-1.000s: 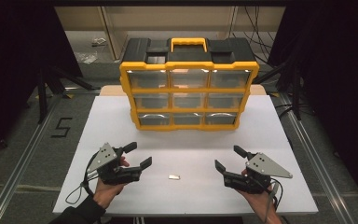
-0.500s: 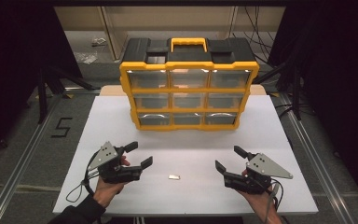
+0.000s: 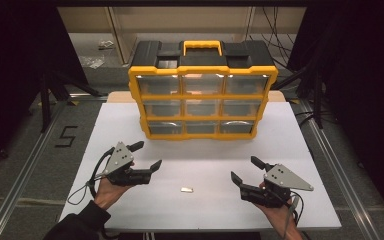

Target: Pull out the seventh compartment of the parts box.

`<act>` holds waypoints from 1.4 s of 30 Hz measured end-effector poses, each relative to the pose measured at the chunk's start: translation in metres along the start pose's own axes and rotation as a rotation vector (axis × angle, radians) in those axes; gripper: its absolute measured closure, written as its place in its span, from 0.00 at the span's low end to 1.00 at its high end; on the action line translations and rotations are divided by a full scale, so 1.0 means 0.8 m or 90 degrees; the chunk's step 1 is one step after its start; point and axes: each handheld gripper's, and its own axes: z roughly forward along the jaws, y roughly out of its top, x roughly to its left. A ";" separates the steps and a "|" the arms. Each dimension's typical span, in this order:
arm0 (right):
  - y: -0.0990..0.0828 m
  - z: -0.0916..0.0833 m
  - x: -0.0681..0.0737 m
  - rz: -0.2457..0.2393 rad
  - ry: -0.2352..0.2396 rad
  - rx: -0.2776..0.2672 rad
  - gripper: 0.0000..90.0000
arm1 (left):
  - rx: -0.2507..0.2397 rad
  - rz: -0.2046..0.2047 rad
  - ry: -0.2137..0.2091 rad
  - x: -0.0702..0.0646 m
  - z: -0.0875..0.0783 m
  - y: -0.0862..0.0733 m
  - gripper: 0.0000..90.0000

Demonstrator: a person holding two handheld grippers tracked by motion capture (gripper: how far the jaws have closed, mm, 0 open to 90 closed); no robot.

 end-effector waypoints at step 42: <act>0.000 0.001 0.000 0.001 0.005 0.003 0.25 | 0.135 0.492 0.257 0.016 0.129 -0.020 0.30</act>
